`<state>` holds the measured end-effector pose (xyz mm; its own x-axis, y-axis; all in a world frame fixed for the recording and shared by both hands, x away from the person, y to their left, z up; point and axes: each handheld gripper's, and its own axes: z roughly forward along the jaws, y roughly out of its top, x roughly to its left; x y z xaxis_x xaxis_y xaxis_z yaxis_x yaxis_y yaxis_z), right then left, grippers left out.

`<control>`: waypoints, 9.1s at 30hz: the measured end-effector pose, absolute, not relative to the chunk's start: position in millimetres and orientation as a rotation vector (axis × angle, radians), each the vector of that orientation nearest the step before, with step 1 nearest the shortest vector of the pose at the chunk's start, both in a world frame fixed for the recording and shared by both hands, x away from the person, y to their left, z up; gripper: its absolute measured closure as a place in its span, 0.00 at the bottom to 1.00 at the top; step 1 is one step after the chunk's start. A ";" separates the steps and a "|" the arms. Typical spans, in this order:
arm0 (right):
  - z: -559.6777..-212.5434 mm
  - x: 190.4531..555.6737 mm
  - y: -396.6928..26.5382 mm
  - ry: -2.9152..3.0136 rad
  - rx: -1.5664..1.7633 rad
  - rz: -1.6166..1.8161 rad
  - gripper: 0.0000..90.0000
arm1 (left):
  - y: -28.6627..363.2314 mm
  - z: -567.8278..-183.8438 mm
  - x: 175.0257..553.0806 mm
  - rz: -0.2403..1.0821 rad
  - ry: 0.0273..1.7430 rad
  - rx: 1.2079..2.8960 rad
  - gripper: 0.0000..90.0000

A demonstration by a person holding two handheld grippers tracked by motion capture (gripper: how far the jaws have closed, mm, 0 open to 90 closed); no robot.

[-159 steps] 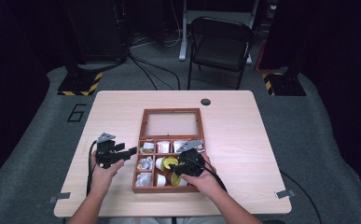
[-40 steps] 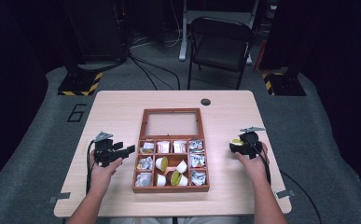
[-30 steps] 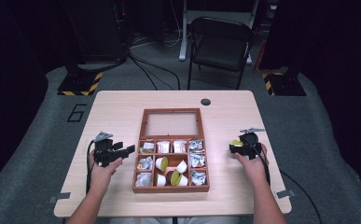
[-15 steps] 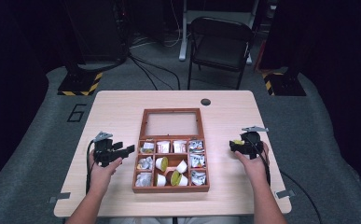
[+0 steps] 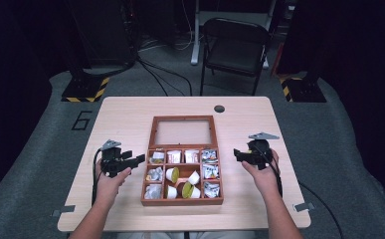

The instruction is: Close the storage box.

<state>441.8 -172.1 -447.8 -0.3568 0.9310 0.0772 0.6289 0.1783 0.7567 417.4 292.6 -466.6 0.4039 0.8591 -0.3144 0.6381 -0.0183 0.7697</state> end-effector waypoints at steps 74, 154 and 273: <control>-410.5 497.9 -104.7 2.397 1.315 1.250 0.35 | 276.4 -426.6 497.0 0.138 1.207 1.813 0.36; -464.9 543.2 -106.9 2.304 1.520 1.227 0.36 | 261.1 -465.7 535.4 0.183 1.357 1.852 0.40; -471.8 549.9 -108.2 2.303 1.690 1.338 0.35 | 260.8 -479.4 528.7 0.104 1.368 1.714 0.37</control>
